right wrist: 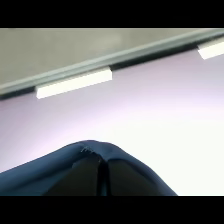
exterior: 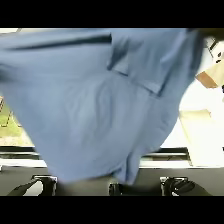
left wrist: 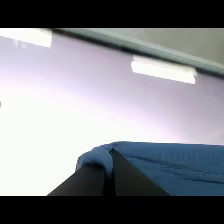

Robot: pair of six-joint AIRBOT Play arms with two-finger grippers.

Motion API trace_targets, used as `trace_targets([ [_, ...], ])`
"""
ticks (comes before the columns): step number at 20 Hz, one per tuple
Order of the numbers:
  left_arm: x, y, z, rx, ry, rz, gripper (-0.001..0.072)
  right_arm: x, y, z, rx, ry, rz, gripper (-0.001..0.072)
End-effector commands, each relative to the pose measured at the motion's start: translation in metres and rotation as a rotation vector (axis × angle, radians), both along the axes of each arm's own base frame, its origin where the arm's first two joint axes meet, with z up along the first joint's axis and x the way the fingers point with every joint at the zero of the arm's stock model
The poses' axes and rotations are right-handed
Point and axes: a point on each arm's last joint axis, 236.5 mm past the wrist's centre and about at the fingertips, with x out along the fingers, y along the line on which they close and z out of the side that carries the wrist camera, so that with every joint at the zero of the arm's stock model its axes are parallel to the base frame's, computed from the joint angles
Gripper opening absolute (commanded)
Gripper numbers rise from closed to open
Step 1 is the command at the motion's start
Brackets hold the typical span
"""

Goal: Fold the clothes and pants, and hang the long-sleeved shirts on hangers.

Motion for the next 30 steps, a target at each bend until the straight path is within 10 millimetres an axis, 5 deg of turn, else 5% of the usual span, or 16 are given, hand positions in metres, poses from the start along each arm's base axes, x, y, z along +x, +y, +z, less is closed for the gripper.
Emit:
trace_targets([
  [1,0.068,-0.01,-0.152,0.066,0.288,-0.033,0.0014,0.086,0.05,-0.133,-0.006,0.243,0.034,0.0027],
  [3,0.097,-0.008,-0.227,0.075,0.408,0.021,0.0013,0.125,0.08,-0.206,0.165,0.363,0.09,0.0027],
  [6,0.125,-0.011,-0.306,0.021,0.504,0.068,0.0013,0.17,0.071,-0.291,0.321,0.466,0.065,0.0028],
  [9,0.14,-0.013,-0.347,-0.008,0.528,0.096,0.0013,0.193,0.057,-0.349,0.424,0.522,0.018,0.0029],
  [11,0.146,-0.013,-0.355,-0.032,0.532,0.122,0.0013,0.204,0.054,-0.367,0.491,0.523,0.0,0.0049],
  [12,0.147,-0.014,-0.355,-0.031,0.531,0.121,0.0018,0.208,0.051,-0.369,0.521,0.521,-0.009,0.0114],
  [13,0.148,-0.014,-0.352,-0.03,0.528,0.119,0.0121,0.209,0.044,-0.367,0.549,0.522,-0.02,0.0162],
  [15,0.145,-0.009,-0.341,-0.031,0.538,0.115,0.0505,0.207,0.027,-0.35,0.592,0.53,0.036,0.0318],
  [16,0.142,-0.003,-0.332,-0.034,0.552,0.115,0.0557,0.202,0.014,-0.337,0.586,0.532,0.104,0.0364],
  [19,0.115,0.025,-0.306,-0.005,0.607,0.087,0.0557,0.157,-0.051,-0.306,0.477,0.58,0.309,0.0439],
  [22,0.075,0.062,-0.286,0.025,0.668,0.064,0.0555,0.08,-0.11,-0.305,0.344,0.732,0.502,0.0421],
  [24,0.05,0.08,-0.282,0.007,0.689,0.065,0.0554,0.06,-0.143,-0.312,0.471,0.751,0.443,0.0422],
  [27,-0.006,0.073,-0.293,-0.108,0.724,0.025,0.0553,0.012,-0.161,-0.345,0.622,0.828,0.368,0.0426],
  [30,-0.067,0.061,-0.314,-0.212,0.768,0.067,0.0553,-0.039,-0.144,-0.382,0.696,0.892,0.334,0.0433],
])
